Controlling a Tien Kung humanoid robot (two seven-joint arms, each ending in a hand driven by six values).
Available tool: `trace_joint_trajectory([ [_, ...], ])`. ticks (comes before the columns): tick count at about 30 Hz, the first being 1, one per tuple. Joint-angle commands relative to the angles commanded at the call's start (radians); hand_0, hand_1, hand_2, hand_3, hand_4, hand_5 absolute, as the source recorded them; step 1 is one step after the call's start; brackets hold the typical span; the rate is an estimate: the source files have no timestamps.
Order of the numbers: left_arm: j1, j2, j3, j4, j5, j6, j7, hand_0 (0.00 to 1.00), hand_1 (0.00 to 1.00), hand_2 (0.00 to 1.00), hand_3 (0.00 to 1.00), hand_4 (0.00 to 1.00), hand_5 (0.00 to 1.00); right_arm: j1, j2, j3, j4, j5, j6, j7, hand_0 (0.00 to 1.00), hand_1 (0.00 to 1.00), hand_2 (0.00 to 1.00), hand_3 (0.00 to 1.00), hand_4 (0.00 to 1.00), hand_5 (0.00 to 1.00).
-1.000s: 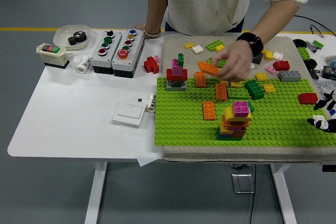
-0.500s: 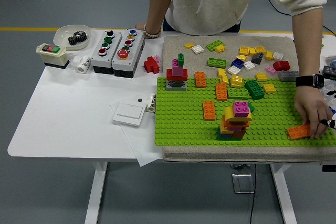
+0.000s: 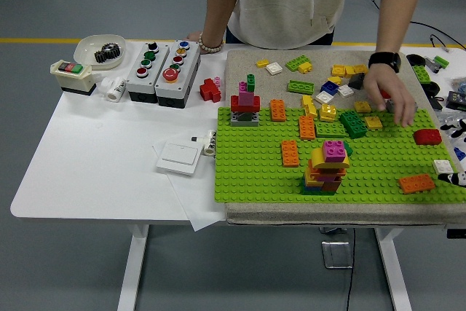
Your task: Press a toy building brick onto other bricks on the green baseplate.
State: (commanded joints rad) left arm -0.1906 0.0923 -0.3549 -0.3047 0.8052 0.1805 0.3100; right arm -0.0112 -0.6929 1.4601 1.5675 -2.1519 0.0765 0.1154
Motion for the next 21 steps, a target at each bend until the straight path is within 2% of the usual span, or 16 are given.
trace_joint_trajectory([
  [3, -0.002, 0.000, 0.001, 0.001, -0.003, 0.001, 0.000, 0.793, 0.770, 0.732, 0.585, 0.644, 0.659, 0.026, -0.016, -0.047, -0.027, -0.020, -0.007, 0.032, 0.475, 0.525, 0.604, 0.774, 0.998, 0.357],
  [5, -0.003, -0.001, 0.001, 0.001, -0.004, 0.001, 0.000, 0.792, 0.770, 0.732, 0.585, 0.644, 0.659, 0.055, -0.026, -0.099, -0.049, -0.046, -0.025, 0.054, 0.507, 0.525, 0.635, 0.766, 0.994, 0.339],
  [10, -0.005, 0.000, 0.002, 0.000, -0.005, 0.001, 0.000, 0.792, 0.770, 0.732, 0.585, 0.644, 0.659, 0.125, -0.041, -0.207, -0.105, -0.117, -0.080, 0.100, 0.507, 0.525, 0.635, 0.766, 0.994, 0.339],
  [17, -0.010, 0.000, 0.010, -0.001, -0.017, 0.002, -0.002, 0.792, 0.770, 0.732, 0.585, 0.644, 0.660, 0.204, -0.048, -0.316, -0.187, -0.117, -0.151, 0.149, 0.504, 0.544, 0.653, 0.762, 0.988, 0.336],
  [18, -0.011, 0.000, 0.011, -0.001, -0.019, 0.002, -0.003, 0.793, 0.770, 0.734, 0.585, 0.643, 0.659, 0.210, -0.049, -0.325, -0.196, -0.117, -0.158, 0.154, 0.478, 0.542, 0.673, 0.690, 0.940, 0.309],
  [21, -0.009, 0.000, 0.011, -0.001, -0.020, 0.001, -0.003, 0.793, 0.770, 0.734, 0.585, 0.643, 0.659, 0.228, -0.046, -0.351, -0.226, -0.117, -0.180, 0.170, 0.478, 0.542, 0.673, 0.690, 0.940, 0.309],
])
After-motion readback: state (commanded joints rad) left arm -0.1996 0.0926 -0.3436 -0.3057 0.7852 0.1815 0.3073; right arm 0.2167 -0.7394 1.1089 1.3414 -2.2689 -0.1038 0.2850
